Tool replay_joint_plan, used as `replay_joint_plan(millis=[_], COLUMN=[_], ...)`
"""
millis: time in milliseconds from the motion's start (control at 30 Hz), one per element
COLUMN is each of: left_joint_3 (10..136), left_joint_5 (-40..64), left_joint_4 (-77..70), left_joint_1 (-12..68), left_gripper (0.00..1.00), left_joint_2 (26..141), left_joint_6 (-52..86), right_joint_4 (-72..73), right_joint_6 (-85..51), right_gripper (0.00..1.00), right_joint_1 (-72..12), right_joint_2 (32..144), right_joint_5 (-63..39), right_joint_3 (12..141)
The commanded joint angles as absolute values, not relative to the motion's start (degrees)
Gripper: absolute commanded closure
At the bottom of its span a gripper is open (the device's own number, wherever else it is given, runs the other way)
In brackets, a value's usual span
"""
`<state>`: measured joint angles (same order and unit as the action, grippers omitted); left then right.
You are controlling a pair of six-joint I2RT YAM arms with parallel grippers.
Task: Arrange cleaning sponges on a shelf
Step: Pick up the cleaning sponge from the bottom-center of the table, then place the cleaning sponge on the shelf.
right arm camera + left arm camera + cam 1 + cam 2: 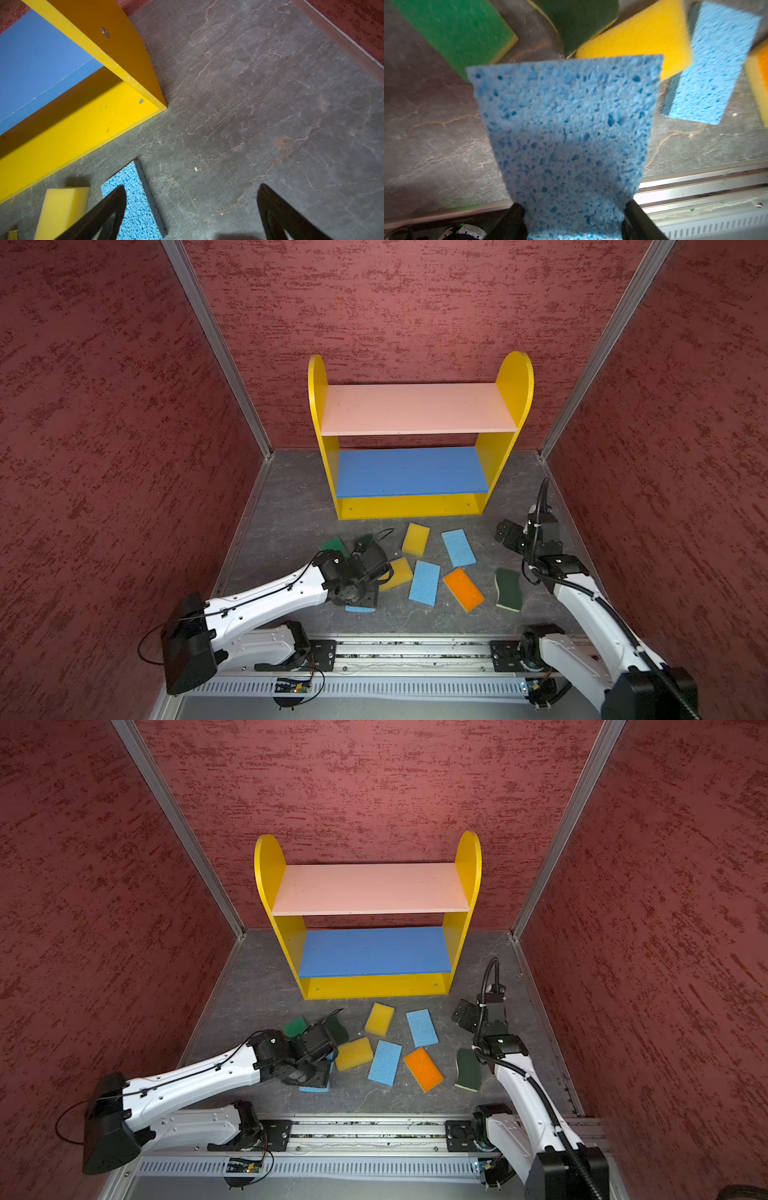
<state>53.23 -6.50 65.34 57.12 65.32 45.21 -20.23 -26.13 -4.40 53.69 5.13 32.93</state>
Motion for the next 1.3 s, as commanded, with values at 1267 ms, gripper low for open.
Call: replay_joint_plan(millis=[1267], left_joint_3=[123.0], left_joint_5=[-14.9], left_joint_4=[66.3], left_joint_1=[39.0], left_gripper=[0.37], left_joint_2=[85.4], left_joint_6=[5.8], right_joint_4=[-22.1], right_joint_6=[-23.4], right_gripper=[0.01], right_joint_1=[-4.6], right_joint_2=[52.6], right_joint_5=[2.1], right_joint_3=[39.2])
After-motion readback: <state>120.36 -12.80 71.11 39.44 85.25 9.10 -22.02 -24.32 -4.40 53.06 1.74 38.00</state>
